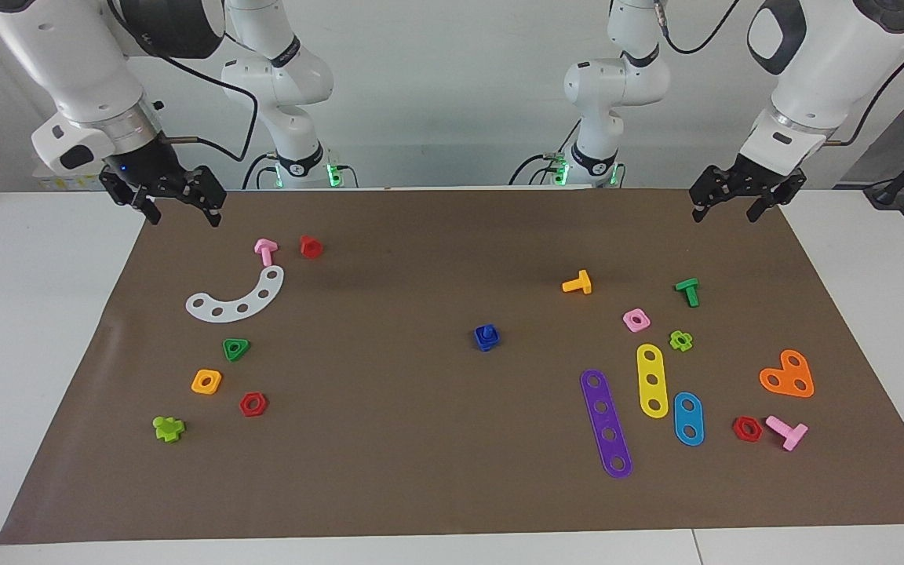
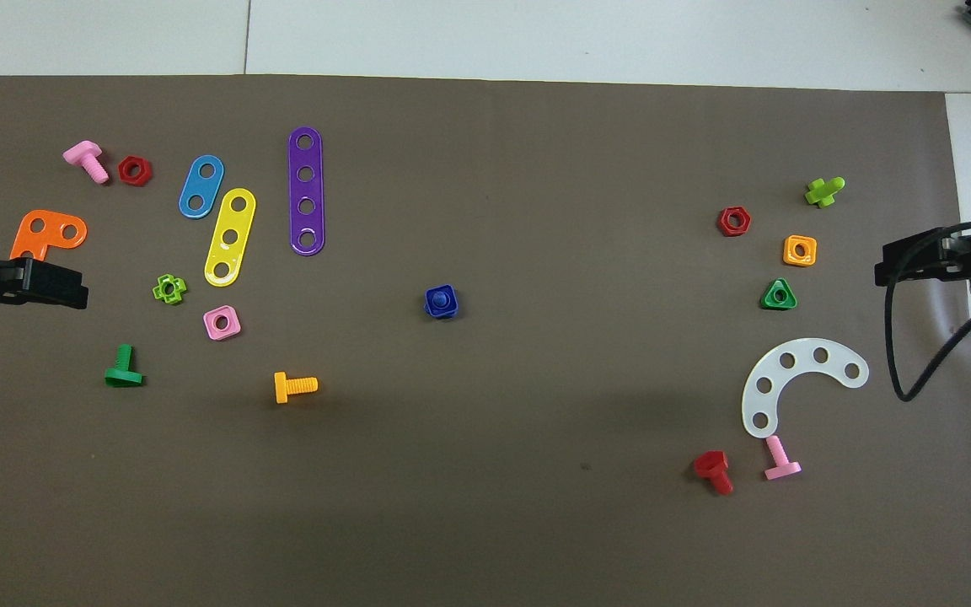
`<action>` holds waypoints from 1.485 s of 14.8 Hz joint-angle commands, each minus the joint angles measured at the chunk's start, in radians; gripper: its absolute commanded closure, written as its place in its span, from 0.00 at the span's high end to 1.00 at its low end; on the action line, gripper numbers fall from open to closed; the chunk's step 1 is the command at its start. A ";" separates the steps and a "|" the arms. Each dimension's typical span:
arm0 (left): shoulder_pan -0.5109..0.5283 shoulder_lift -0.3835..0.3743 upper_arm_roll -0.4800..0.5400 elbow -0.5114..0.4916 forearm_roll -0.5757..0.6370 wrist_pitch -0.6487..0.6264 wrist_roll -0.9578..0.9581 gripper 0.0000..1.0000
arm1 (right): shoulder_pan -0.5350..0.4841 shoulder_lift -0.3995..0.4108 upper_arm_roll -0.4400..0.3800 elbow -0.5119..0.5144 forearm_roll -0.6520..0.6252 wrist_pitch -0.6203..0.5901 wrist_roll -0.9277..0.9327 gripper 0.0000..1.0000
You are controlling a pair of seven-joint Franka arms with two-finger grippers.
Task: Unscrew and place screws in storage area
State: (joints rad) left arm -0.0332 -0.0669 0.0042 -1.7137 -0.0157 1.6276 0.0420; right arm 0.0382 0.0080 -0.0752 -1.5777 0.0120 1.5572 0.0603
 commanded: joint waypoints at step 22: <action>-0.243 -0.011 -0.010 -0.087 -0.003 0.116 -0.281 1.00 | 0.000 -0.023 0.008 -0.031 -0.001 0.011 -0.020 1.00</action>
State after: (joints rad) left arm -0.2261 -0.0666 -0.0198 -1.7652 -0.0164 1.7016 -0.1988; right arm 0.0462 0.0079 -0.0726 -1.5819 0.0121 1.5571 0.0603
